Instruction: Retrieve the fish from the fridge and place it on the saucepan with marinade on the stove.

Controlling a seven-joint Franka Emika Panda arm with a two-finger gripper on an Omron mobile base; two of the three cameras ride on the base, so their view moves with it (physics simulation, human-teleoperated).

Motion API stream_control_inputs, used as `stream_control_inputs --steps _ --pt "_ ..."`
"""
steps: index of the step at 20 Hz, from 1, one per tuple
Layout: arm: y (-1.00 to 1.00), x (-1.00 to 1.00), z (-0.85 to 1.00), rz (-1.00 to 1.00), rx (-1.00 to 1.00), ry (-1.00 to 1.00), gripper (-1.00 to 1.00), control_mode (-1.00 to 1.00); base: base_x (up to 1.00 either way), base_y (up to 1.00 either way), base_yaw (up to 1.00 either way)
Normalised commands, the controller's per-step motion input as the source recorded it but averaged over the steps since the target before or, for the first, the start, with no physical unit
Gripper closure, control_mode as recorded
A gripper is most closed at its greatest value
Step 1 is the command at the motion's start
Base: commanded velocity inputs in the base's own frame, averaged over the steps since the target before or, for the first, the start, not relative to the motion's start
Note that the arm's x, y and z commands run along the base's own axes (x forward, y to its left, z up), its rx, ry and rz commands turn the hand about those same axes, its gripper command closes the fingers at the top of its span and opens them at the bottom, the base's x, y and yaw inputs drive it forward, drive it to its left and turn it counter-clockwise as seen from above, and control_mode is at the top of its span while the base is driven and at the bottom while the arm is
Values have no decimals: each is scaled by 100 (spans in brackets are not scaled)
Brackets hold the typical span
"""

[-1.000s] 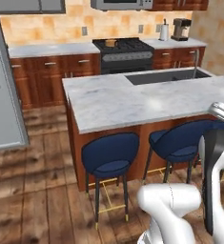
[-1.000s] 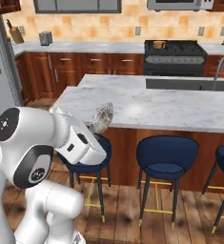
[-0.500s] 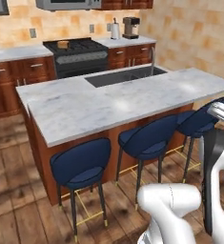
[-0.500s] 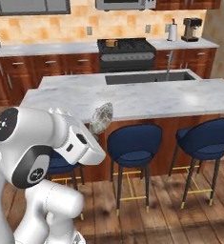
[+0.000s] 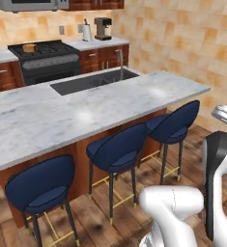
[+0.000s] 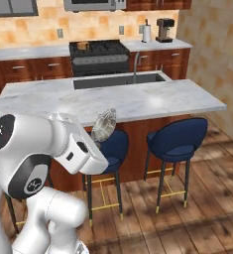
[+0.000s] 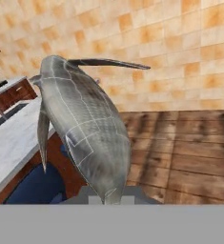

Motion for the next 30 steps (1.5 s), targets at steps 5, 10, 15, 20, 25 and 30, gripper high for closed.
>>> stream_control_inputs --steps 5,10,15,20,25,30 --pt "0 0 0 0 0 0 100 100 5 -40 -8" --pt "0 0 0 0 0 0 100 100 28 -68 0" --pt "0 0 0 0 0 0 100 100 41 -80 6" --pt "0 0 0 0 0 0 100 100 49 -79 19" --pt "0 0 0 0 0 0 100 100 50 -65 27" --pt "0 0 0 0 0 0 100 100 40 -59 31"
